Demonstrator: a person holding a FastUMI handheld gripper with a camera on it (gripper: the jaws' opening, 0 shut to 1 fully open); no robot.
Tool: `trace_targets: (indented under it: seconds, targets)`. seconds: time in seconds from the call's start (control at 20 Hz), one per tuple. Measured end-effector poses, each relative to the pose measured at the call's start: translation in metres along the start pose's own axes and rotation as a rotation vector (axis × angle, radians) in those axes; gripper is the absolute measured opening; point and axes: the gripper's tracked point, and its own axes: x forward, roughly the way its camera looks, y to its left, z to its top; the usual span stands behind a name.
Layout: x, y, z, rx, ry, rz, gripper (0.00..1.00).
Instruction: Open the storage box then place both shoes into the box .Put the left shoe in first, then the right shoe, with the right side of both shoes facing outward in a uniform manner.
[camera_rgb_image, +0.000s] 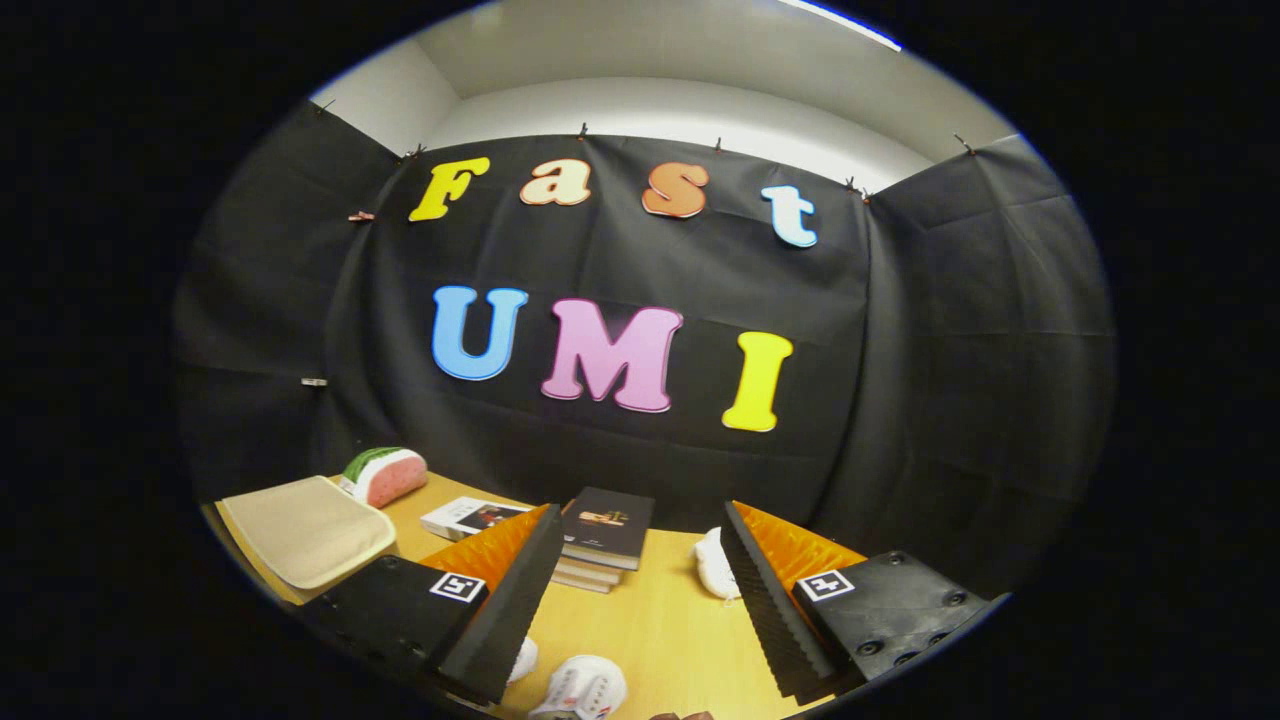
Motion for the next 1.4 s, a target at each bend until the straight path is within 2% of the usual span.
trace_targets:
  seconds: [0.2, 0.35, 0.55, 0.8, 1.0, 1.4]
  targets:
    - [0.010, 0.072, -0.019, 0.110, 0.102, 0.241, 0.97]
    - [0.011, 0.120, -0.026, 0.284, 0.185, 0.396, 0.97]
    - [0.015, 0.175, -0.040, 0.514, 0.322, 0.541, 0.98]
    - [0.010, 0.240, -0.071, 0.692, 0.524, 0.704, 0.98]
    - [0.003, 0.280, -0.110, 0.846, 0.718, 0.746, 0.98]
    - [-0.009, 0.325, -0.174, 1.003, 0.936, 0.716, 0.98]
